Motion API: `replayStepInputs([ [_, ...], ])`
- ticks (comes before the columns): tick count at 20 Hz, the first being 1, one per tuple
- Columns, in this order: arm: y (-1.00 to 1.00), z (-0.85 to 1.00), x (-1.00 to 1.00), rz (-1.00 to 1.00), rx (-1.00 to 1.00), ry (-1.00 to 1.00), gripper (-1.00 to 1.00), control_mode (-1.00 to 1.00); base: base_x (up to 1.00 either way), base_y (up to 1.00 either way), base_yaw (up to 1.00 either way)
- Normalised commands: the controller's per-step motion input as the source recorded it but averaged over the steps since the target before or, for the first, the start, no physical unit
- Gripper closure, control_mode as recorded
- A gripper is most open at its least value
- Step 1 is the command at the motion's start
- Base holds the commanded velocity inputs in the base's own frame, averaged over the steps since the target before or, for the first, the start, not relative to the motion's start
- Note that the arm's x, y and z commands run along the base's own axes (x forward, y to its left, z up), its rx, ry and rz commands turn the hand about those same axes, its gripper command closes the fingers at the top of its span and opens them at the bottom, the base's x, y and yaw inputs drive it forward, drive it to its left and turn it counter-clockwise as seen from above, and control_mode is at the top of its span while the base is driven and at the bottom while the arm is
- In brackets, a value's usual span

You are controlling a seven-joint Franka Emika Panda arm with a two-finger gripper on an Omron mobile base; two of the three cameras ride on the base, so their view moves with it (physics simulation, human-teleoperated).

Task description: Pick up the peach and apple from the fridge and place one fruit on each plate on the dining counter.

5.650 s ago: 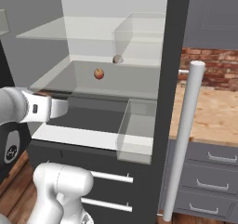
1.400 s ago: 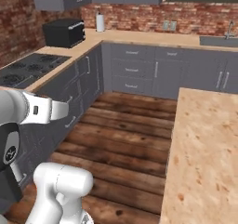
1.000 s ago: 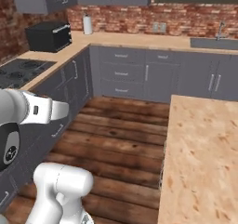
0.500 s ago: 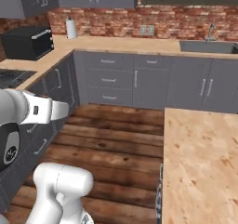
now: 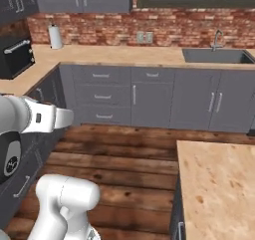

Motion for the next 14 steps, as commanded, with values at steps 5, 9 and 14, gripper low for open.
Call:
replayStepInputs([
  [5, 0.00, 0.00, 0.00, 0.00, 0.00, 0.00, 1.00, 1.00, 0.70, 0.35, -0.31],
  [9, 0.00, 0.00, 0.00, 0.00, 0.00, 0.00, 1.00, 1.00, 0.67, 0.38, -0.41],
  [14, 0.00, 0.00, 0.00, 0.00, 0.00, 0.00, 1.00, 1.00, 0.74, 0.43, -0.42],
])
